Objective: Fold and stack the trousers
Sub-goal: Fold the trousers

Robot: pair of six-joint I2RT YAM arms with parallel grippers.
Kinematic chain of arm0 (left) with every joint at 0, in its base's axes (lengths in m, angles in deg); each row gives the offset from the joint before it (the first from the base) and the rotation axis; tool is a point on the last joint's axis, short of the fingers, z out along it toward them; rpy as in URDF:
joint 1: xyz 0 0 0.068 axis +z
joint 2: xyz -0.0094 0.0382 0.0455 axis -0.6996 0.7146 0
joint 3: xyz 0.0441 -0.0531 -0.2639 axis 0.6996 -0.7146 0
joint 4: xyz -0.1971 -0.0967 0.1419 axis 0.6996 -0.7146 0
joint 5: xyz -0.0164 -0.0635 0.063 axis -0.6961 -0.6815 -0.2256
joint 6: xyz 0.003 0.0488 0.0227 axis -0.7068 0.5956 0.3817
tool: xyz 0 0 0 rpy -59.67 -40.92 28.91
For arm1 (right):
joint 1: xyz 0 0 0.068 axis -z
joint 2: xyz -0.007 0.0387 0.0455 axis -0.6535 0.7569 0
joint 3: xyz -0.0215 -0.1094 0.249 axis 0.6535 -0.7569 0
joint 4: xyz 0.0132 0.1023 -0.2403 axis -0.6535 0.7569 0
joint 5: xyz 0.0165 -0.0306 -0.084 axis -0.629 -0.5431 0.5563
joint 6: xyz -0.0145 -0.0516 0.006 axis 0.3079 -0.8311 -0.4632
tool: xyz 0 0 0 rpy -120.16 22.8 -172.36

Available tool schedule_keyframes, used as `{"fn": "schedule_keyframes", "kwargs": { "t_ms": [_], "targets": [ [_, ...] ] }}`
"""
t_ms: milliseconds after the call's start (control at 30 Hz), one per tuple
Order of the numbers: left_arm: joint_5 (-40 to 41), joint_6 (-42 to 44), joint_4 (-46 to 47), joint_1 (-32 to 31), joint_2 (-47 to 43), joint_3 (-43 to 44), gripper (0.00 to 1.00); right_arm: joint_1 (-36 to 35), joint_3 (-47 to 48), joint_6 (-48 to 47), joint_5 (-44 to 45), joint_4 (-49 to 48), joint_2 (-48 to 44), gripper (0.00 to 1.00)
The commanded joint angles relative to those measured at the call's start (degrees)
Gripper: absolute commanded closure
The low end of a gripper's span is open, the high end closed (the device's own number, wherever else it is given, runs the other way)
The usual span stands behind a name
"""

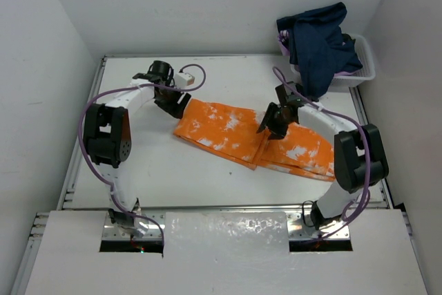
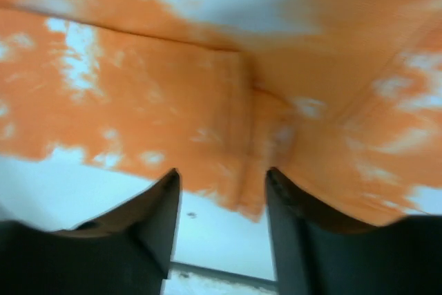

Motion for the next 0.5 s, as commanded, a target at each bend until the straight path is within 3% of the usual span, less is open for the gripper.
{"fn": "schedule_keyframes", "kwargs": {
  "t_ms": [0, 133, 467],
  "targets": [
    [-1.1, 0.3, 1.0, 0.5, -1.3, 1.7, 0.36, 1.2, 0.8, -5.3, 8.6, 3.4, -0.4, 0.47],
    [-1.2, 0.3, 1.0, 0.5, -0.9, 1.4, 0.36, 0.4, 1.6, -7.2, 10.1, 3.5, -2.1, 0.37],
    [-1.1, 0.4, 1.0, 0.5, -0.6, 1.4, 0.36, -2.4, 0.1, -5.0, 6.5, 0.6, 1.0, 0.34]
  ]
}}
